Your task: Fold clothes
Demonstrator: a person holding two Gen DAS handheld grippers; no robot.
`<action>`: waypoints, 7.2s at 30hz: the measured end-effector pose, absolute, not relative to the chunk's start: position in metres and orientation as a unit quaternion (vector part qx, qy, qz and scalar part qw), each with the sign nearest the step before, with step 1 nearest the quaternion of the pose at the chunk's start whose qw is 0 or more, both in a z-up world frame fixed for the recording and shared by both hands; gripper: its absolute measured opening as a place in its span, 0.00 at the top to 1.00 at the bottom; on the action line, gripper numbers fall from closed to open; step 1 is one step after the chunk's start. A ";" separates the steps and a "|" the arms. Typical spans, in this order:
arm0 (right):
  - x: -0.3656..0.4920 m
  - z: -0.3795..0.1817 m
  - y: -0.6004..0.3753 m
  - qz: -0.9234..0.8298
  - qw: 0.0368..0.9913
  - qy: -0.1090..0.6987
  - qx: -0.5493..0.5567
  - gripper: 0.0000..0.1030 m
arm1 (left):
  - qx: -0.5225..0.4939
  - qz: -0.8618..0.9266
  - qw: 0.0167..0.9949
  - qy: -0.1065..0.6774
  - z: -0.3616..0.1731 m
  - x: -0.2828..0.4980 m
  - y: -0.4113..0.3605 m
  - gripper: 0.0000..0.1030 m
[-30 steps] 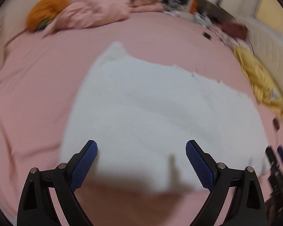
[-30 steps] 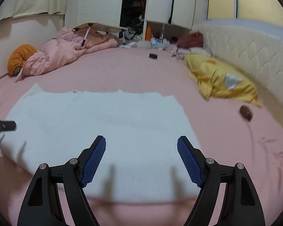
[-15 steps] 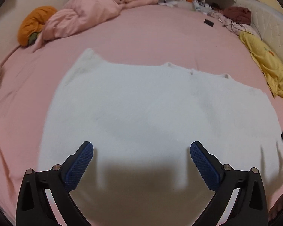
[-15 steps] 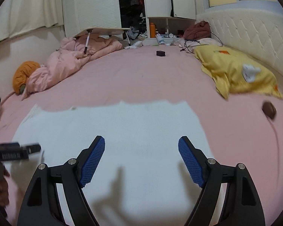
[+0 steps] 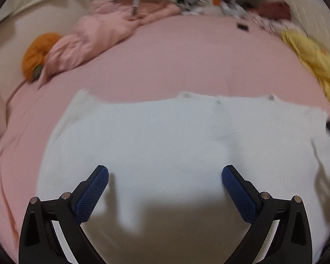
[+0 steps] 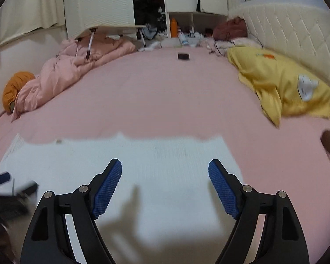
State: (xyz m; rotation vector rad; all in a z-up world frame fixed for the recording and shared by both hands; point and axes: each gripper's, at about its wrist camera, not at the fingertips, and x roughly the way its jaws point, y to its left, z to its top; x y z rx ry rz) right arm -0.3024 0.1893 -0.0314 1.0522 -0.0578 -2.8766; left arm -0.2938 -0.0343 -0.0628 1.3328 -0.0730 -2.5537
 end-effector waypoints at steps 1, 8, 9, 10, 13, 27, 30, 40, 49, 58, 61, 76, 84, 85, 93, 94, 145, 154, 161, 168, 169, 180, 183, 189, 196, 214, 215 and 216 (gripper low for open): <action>-0.314 -0.036 0.189 -0.935 0.034 -0.019 0.353 0.21 | 0.451 -0.881 0.138 -0.045 -0.068 -0.301 -0.028 0.00; -0.348 -0.081 0.191 -0.902 0.009 -0.014 0.432 0.21 | 0.442 -0.888 0.125 0.008 -0.084 -0.307 -0.047 0.00; -0.346 -0.078 0.191 -0.901 0.012 -0.015 0.434 0.21 | 0.447 -0.886 0.122 0.008 -0.080 -0.306 -0.048 0.00; -0.343 -0.074 0.193 -0.900 0.016 -0.023 0.436 0.21 | 0.454 -0.883 0.116 0.015 -0.074 -0.304 -0.053 0.00; -0.295 -0.036 0.203 -0.920 0.021 -0.068 0.387 0.21 | 0.434 -0.890 0.136 0.030 -0.049 -0.277 -0.077 0.00; -0.204 -0.053 0.193 -0.890 0.025 -0.058 0.452 0.17 | 0.518 -0.845 0.123 -0.050 -0.060 -0.260 -0.125 0.00; -0.160 -0.022 0.242 -0.882 0.055 -0.260 0.390 0.15 | 0.500 -0.861 0.090 -0.006 -0.037 -0.220 -0.131 0.00; -0.077 -0.107 0.308 -0.660 0.065 -0.642 0.386 0.10 | 0.518 -0.855 0.018 0.034 -0.063 -0.084 -0.125 0.00; -0.108 -0.112 0.287 -0.688 -0.002 -0.592 0.420 0.09 | 0.511 -0.855 0.020 0.084 -0.075 -0.080 -0.135 0.00; -0.142 -0.113 0.286 -0.709 0.007 -0.589 0.388 0.09 | 0.510 -0.851 0.013 0.126 -0.079 -0.082 -0.141 0.00; -0.150 -0.112 0.285 -0.719 0.012 -0.584 0.377 0.10 | 0.509 -0.852 0.014 0.126 -0.080 -0.084 -0.139 0.00; -0.149 -0.135 0.294 -0.733 -0.006 -0.570 0.371 0.76 | 0.487 -0.867 0.034 0.106 -0.069 -0.087 -0.137 0.00; -0.148 -0.135 0.290 -0.752 0.002 -0.544 0.371 0.78 | 0.417 -0.908 0.025 0.036 -0.012 -0.189 -0.101 0.00; -0.149 -0.135 0.289 -0.754 0.002 -0.540 0.373 0.78 | 0.412 -0.910 0.028 0.031 -0.011 -0.203 -0.096 0.00; -0.155 -0.124 0.274 -0.805 -0.001 -0.458 0.376 0.78 | 0.457 -0.889 0.037 -0.021 -0.084 -0.255 -0.070 0.00; -0.154 -0.124 0.274 -0.807 -0.001 -0.455 0.375 0.78 | 0.445 -0.894 0.041 -0.024 -0.084 -0.252 -0.069 0.00; -0.136 -0.050 -0.151 -0.857 0.233 0.342 0.308 0.79 | 0.281 -0.917 0.181 0.217 0.007 -0.052 -0.303 0.07; -0.115 -0.062 -0.167 -0.843 0.243 0.403 0.261 0.80 | 0.286 -0.903 0.170 0.272 -0.002 -0.062 -0.322 0.07; -0.111 -0.086 -0.160 -0.844 0.248 0.397 0.264 0.72 | 0.289 -0.899 0.171 0.282 -0.007 -0.058 -0.325 0.07; -0.079 -0.027 -0.111 -0.893 0.256 0.246 0.276 0.20 | 0.291 -0.896 0.114 0.316 -0.012 -0.062 -0.323 0.07; -0.070 -0.020 -0.101 -0.902 0.251 0.228 0.268 0.20 | 0.298 -0.897 0.086 0.316 -0.013 -0.066 -0.317 0.07; -0.103 -0.054 -0.036 -0.905 0.171 0.195 0.337 0.20 | 0.333 -0.906 -0.101 0.241 -0.005 -0.126 -0.252 0.29; -0.104 -0.060 -0.028 -0.902 0.175 0.189 0.346 0.20 | 0.357 -0.893 -0.137 0.238 -0.015 -0.148 -0.242 0.35; -0.106 -0.064 -0.002 -0.907 0.173 0.135 0.360 0.20 | 0.407 -0.870 -0.137 0.241 -0.043 -0.184 -0.237 0.39; -0.124 -0.068 -0.007 -0.895 0.188 0.125 0.385 0.53 | 0.427 -0.835 -0.181 0.295 -0.047 -0.202 -0.246 0.74; -0.116 -0.075 -0.011 -0.889 0.176 0.186 0.380 0.62 | 0.402 -0.828 -0.132 0.369 -0.042 -0.141 -0.285 0.60; -0.112 -0.071 -0.011 -0.892 0.177 0.186 0.371 0.59 | 0.401 -0.822 -0.136 0.380 -0.042 -0.137 -0.287 0.57; -0.108 -0.068 -0.011 -0.896 0.177 0.187 0.362 0.58 | 0.400 -0.818 -0.140 0.389 -0.044 -0.135 -0.288 0.57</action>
